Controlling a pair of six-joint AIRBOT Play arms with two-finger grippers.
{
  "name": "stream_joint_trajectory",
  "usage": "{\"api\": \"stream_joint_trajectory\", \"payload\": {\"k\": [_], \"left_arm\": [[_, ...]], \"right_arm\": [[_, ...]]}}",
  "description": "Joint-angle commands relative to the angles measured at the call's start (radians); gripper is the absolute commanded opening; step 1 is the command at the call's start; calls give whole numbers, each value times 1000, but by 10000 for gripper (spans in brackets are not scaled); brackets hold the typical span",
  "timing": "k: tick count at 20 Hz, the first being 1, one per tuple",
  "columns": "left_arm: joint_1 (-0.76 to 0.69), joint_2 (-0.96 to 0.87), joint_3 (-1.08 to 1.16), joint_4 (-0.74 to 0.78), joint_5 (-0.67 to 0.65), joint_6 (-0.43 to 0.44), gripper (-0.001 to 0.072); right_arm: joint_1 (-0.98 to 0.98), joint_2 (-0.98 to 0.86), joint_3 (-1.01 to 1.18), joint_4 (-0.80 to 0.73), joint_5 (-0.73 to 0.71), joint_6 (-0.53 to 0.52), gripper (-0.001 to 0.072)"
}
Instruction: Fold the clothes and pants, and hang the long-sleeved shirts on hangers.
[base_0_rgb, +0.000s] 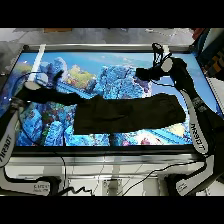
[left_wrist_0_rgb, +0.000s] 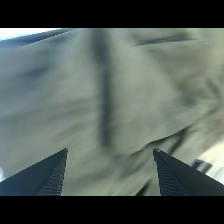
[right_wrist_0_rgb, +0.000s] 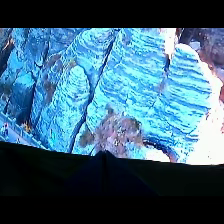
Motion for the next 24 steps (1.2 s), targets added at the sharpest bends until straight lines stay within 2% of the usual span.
{"api": "stream_joint_trajectory", "payload": {"k": [1,5,10,11,13,14,15,17,18,21,24], "left_arm": [[124,3,-95,51,16,58,591],[95,-48,-181,43,141,63,591],[9,-154,-185,-59,142,72,581],[-11,-164,-185,-87,145,82,470],[-48,-167,-184,-115,159,87,310],[-61,-167,-183,-114,159,89,136],[-68,-166,-180,-111,157,89,15],[-64,-164,-159,-87,126,83,13],[-59,-160,-132,-42,89,52,12],[-60,-114,8,214,-56,-117,12],[-60,-27,188,373,-244,-245,12]], "right_arm": [[0,0,0,-6,-11,1,32],[0,0,0,-2,-40,2,32],[1,0,0,37,-37,2,32],[1,0,0,43,-37,2,32],[1,0,0,48,-35,2,32],[1,0,0,47,-34,2,32],[1,0,0,47,-31,2,32],[1,0,0,35,-29,1,32],[0,0,0,15,-18,1,32],[-6,0,0,-57,23,-6,32],[-12,0,0,-65,66,-63,32]]}}
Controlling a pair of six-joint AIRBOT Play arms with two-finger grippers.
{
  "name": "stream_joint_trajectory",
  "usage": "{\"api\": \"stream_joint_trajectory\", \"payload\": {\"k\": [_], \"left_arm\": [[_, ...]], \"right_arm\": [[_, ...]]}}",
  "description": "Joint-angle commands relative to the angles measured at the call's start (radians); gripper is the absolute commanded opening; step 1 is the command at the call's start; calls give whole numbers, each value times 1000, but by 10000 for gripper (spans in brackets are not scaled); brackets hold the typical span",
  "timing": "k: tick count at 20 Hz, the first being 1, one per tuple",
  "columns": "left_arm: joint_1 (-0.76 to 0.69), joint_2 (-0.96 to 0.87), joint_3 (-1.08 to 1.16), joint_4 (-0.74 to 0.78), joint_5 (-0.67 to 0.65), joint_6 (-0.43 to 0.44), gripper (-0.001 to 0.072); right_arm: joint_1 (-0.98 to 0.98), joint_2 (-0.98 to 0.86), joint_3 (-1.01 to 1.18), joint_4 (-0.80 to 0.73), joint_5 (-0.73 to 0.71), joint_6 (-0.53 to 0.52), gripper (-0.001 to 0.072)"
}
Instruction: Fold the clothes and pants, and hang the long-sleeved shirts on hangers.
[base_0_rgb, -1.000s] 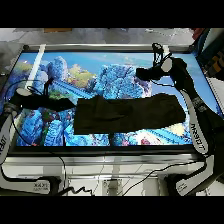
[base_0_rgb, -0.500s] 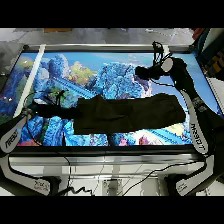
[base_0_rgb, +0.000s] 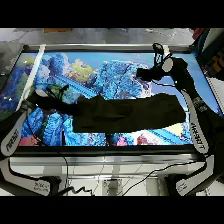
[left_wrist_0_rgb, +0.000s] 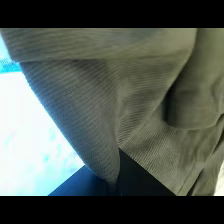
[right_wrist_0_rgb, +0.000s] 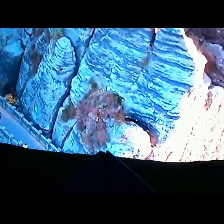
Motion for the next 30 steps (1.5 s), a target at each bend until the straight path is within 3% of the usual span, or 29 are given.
{"api": "stream_joint_trajectory", "payload": {"k": [1,3,5,9,13,20,25,30], "left_arm": [[-2,96,203,217,-230,-203,12],[-8,161,309,252,-306,-330,12],[-31,220,384,268,-363,-338,12],[-122,296,494,467,-374,-478,12],[-216,299,538,681,-400,-505,12],[-231,291,538,768,-478,-528,12],[-265,291,553,779,-517,-577,13],[-356,291,581,783,-293,-567,12]], "right_arm": [[-3,0,0,-28,61,-56,32],[-3,0,0,-24,89,-64,32],[-3,0,-7,-24,98,-66,32],[-2,-7,-20,29,108,-83,32],[38,-11,-33,95,108,-166,32],[191,-19,-41,108,149,-330,31],[277,-44,-41,114,110,-344,31],[295,-71,-42,137,33,-344,32]]}}
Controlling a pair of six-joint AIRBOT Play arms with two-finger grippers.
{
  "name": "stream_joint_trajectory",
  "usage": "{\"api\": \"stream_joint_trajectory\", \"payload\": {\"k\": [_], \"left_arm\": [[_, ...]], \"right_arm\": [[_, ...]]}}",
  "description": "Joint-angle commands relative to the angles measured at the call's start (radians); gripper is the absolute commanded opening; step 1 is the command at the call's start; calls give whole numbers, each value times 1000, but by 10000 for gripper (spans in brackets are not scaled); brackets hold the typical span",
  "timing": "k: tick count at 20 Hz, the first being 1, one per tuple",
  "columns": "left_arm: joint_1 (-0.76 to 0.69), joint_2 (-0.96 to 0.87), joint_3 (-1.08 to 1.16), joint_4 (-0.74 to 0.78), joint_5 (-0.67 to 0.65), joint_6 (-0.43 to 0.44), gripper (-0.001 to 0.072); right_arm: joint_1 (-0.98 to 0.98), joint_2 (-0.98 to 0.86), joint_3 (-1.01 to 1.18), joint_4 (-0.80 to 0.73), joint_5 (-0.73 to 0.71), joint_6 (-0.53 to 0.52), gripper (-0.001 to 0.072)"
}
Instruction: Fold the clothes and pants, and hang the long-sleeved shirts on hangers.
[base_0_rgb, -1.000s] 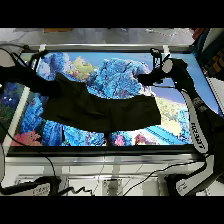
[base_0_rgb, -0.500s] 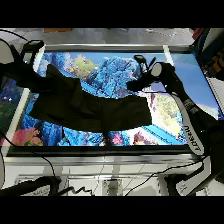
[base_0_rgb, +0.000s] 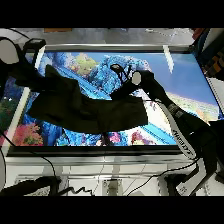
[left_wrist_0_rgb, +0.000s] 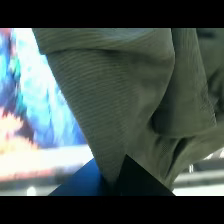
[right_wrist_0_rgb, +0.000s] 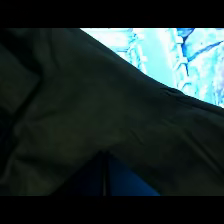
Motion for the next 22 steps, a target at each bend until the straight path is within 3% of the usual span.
{"api": "stream_joint_trajectory", "payload": {"k": [1,5,10,12,15,20,22], "left_arm": [[-56,-1,11,8,174,-1,12],[-85,-13,11,18,297,20,12],[-84,-16,11,85,293,12,13],[-85,-16,11,75,294,11,13],[-84,-26,11,76,293,12,13],[-84,-55,10,74,293,12,14],[-84,-69,10,66,292,12,14]], "right_arm": [[13,-11,0,31,-82,-6,32],[13,-12,0,62,-85,-6,31],[14,-18,0,77,-65,-31,31],[29,-48,0,169,-95,-31,31],[94,-140,0,277,-224,-16,31],[241,-290,2,316,-587,250,31],[267,-308,3,330,-638,259,31]]}}
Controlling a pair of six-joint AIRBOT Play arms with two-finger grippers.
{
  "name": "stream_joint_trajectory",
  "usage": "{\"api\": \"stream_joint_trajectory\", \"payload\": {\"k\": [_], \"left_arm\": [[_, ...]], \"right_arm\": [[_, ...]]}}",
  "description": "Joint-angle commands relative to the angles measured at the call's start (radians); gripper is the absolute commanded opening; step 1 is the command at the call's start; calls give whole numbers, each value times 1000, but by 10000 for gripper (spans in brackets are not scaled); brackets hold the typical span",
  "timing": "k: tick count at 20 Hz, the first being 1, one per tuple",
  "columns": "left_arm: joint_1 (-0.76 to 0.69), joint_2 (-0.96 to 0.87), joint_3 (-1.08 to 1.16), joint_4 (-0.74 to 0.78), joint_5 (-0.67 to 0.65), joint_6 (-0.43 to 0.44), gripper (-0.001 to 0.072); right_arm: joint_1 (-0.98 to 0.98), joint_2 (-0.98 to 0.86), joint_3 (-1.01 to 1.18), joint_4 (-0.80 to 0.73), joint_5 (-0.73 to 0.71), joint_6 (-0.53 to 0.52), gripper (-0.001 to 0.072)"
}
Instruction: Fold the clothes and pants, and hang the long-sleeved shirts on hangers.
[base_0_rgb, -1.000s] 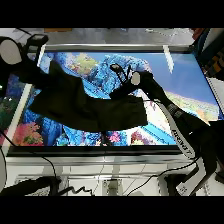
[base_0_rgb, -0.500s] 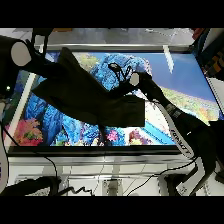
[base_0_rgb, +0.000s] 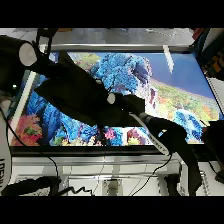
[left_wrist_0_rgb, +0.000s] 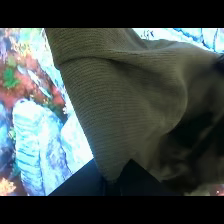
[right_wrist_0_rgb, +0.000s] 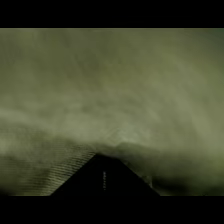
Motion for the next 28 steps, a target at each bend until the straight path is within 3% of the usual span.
{"api": "stream_joint_trajectory", "payload": {"k": [1,5,12,16,22,26,27,28], "left_arm": [[0,-23,0,-31,0,0,15],[0,-38,-1,-150,-5,0,15],[-2,-93,-2,-431,28,0,15],[-52,-140,-2,-571,156,-19,15],[-233,-264,-2,-738,434,-61,15],[-374,-374,-1,-748,609,-60,15],[-402,-404,-1,-748,645,-55,43],[-422,-430,-1,-748,663,-43,230]], "right_arm": [[56,-50,2,26,-166,91,31],[-42,-31,2,-91,-77,91,31],[-408,93,2,-187,182,49,31],[-558,192,2,-188,278,-13,32],[-658,333,2,-198,315,-17,32],[-662,375,2,-210,319,-17,32],[-662,378,2,-209,320,-17,32],[-662,378,2,-209,325,-16,32]]}}
